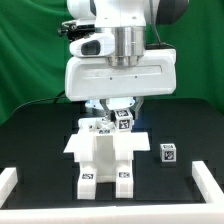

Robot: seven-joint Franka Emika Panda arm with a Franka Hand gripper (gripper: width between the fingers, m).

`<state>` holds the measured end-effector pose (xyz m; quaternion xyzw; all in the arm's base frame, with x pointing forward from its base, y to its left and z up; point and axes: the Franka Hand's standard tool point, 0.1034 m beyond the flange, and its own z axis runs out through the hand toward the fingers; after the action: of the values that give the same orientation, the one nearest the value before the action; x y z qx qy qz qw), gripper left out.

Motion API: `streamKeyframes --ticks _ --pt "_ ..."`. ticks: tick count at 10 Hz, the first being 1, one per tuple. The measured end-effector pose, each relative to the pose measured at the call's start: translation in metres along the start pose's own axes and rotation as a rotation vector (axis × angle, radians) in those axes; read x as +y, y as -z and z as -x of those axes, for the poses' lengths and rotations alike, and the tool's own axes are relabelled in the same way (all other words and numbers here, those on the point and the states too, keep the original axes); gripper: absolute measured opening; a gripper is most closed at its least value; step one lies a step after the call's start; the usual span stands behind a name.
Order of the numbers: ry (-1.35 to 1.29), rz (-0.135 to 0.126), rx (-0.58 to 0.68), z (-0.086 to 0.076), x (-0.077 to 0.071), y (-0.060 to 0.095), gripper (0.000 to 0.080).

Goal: Assemble chair

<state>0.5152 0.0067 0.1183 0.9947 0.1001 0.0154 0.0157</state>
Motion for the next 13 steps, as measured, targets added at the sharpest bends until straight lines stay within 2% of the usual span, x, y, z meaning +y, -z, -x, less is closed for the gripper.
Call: streamKeyframes --ticks 2,7,9,13 --pt "-0.002 0.000 0.000 0.0000 0.0000 0.0000 0.0284" --pt "-0.306 -0.003 0.000 -0.0001 -0.0010 -0.0002 0.0284" --pt "-0.502 -0.012 0.000 -0.0005 -0.0028 -0.0001 0.0284" --pt "-0.478 -0.012 0.000 -0.0004 -0.0028 -0.0002 0.0289"
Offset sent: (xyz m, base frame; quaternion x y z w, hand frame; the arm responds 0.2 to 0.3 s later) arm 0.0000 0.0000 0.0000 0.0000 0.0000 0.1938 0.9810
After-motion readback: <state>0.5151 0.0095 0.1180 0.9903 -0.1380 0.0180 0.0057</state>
